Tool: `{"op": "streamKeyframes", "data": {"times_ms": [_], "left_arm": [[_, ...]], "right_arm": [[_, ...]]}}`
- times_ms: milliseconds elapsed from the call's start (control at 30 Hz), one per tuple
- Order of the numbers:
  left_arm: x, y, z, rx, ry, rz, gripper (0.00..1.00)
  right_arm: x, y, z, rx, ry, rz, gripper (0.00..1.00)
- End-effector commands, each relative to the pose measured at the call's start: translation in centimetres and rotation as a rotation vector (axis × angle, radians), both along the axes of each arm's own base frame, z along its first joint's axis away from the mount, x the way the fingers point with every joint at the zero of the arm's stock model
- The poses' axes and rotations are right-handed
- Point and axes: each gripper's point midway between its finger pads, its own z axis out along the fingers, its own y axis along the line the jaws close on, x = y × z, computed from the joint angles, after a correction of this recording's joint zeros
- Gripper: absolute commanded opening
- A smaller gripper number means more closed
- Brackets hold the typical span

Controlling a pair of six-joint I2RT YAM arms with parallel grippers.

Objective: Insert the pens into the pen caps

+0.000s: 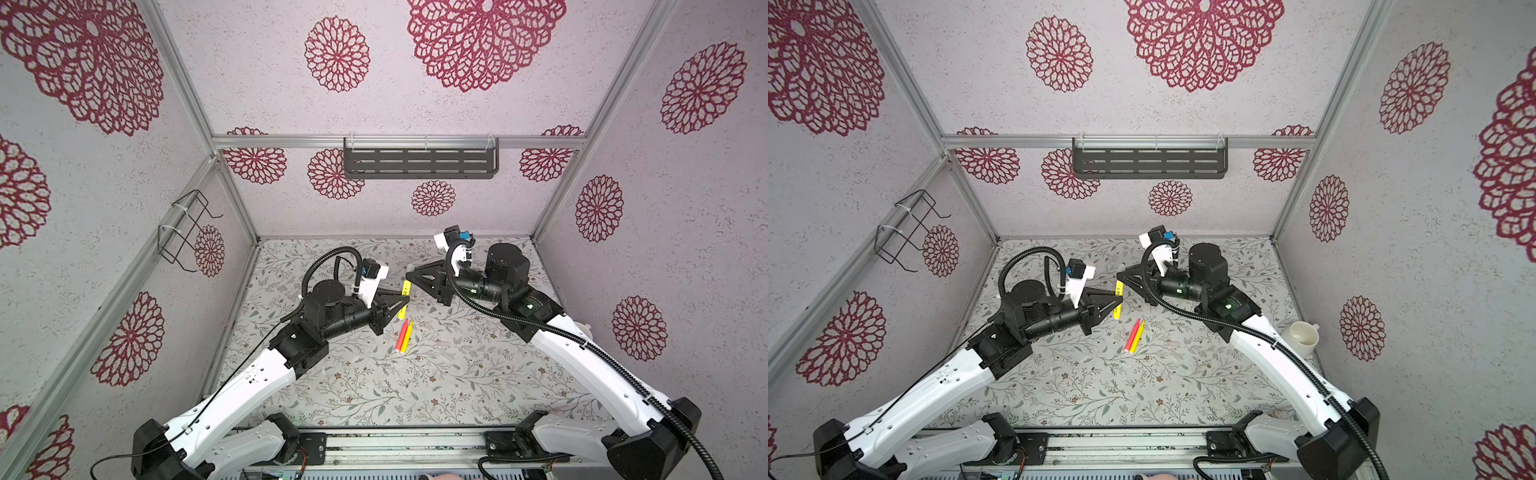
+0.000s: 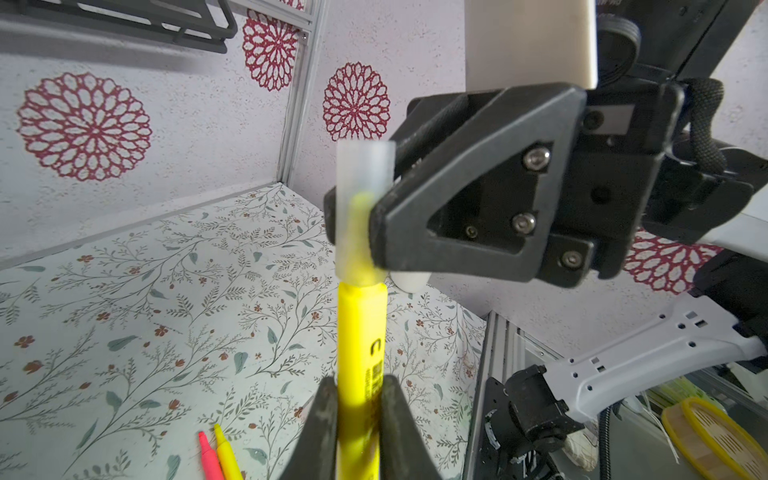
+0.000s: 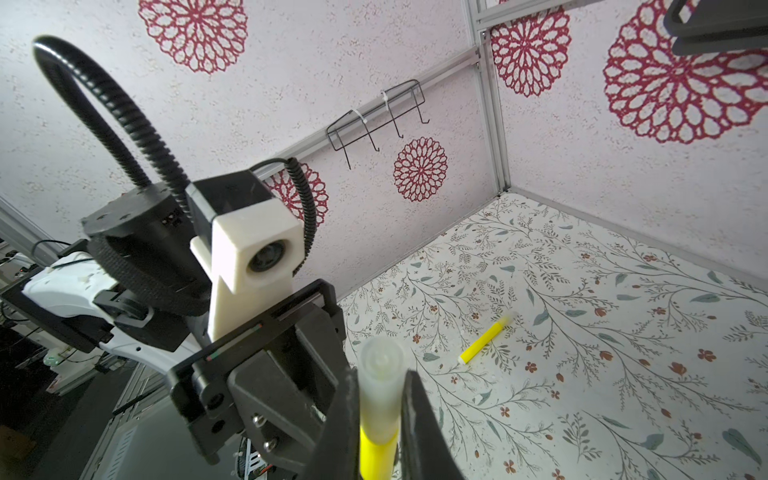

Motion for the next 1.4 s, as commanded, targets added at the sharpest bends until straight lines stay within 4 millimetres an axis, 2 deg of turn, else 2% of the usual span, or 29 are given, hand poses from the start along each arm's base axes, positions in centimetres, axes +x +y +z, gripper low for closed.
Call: {"op": "streamKeyframes", "data": {"times_ms": [0, 67, 267, 367, 567, 700, 833, 933, 1133, 1367], "left_arm": [[1.9, 2.8, 5.4, -0.129, -0.139, 0.178, 0.0], [1.8, 2.7, 5.8, -0.138, -0.147, 0.17, 0.0], [0.5, 1.9, 7.1, -0.195, -0.178, 0.047, 0.0], [-0.4, 2.3, 8.3, -0.259, -0.204, -0.003, 0.0], [-0.6, 3.6, 8.9, -0.29, -0.219, 0.005, 0.0], [-1.5, 3.1, 9.2, -0.299, -0.218, -0.08, 0.0], [-2.4, 2.6, 9.4, -0.301, -0.206, -0.158, 0.0], [-2.7, 3.0, 9.8, -0.312, -0.214, -0.16, 0.0], [-2.9, 4.0, 10.8, -0.358, -0.242, -0.132, 0.0], [-4.1, 3.4, 11.8, -0.433, -0.223, -0.27, 0.0]], "right_arm": [[-0.9, 0.0, -2.2, -0.043, 0.066, -0.001, 0.0], [-1.0, 0.0, -2.6, -0.043, 0.066, -0.013, 0.0], [-3.0, 0.8, -2.9, -0.007, 0.042, 0.12, 0.0], [-4.3, 1.3, -3.0, 0.01, 0.052, 0.234, 0.0], [-4.6, 1.4, -2.7, 0.005, 0.062, 0.282, 0.0], [-5.9, 1.2, -1.8, 0.022, 0.029, 0.359, 0.0], [-5.9, 0.5, -0.7, 0.067, 0.02, 0.423, 0.0], [-5.6, 0.2, 0.0, 0.099, 0.031, 0.454, 0.0], [-5.5, 0.6, -0.4, 0.084, 0.02, 0.458, 0.0], [-6.2, 0.6, -0.1, 0.089, -0.025, 0.481, 0.0]]}}
